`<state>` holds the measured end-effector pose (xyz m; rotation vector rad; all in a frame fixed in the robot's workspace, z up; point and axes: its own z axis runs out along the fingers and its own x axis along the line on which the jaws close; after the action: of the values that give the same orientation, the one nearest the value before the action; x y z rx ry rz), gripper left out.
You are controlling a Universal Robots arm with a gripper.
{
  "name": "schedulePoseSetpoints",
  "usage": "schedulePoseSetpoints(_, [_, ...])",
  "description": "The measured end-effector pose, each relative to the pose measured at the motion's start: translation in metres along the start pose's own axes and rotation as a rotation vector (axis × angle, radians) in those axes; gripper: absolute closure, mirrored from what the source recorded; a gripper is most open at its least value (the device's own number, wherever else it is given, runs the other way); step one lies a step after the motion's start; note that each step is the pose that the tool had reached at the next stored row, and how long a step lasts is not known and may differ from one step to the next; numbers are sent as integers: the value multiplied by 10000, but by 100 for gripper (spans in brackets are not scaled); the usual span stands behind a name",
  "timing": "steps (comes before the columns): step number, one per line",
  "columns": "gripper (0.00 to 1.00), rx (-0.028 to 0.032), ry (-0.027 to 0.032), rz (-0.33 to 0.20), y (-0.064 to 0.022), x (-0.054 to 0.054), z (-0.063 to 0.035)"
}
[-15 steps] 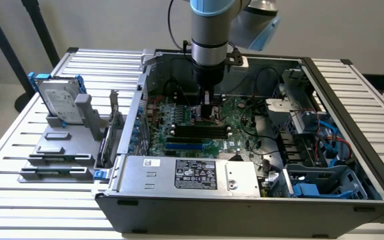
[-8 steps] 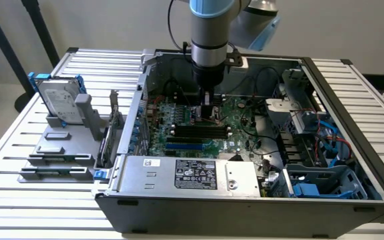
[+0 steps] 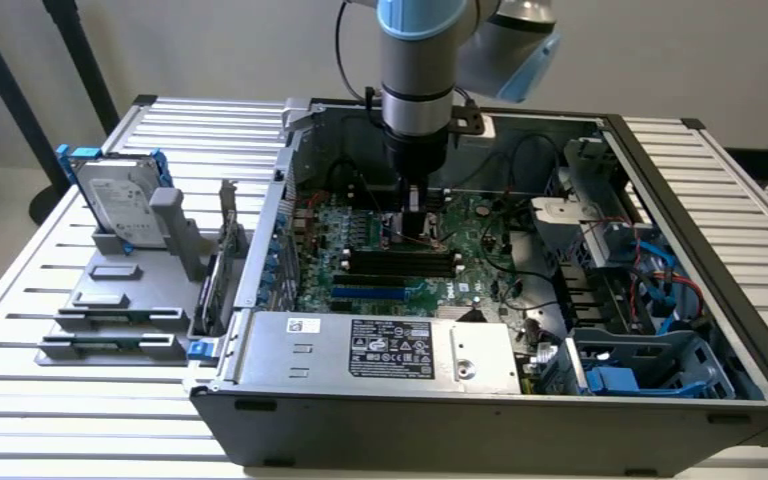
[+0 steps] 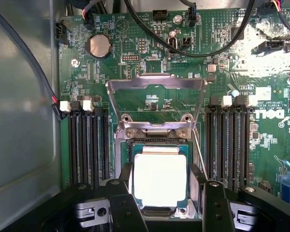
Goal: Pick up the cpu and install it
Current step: 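Place the cpu into insertion slot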
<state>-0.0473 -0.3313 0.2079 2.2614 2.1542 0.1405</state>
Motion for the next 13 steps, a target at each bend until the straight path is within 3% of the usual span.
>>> schedulePoseSetpoints(4, [45, -98, -8, -6, -22, 11, 21])
schedulePoseSetpoints(13, [45, -221, -29, -14, -56, 26, 44])
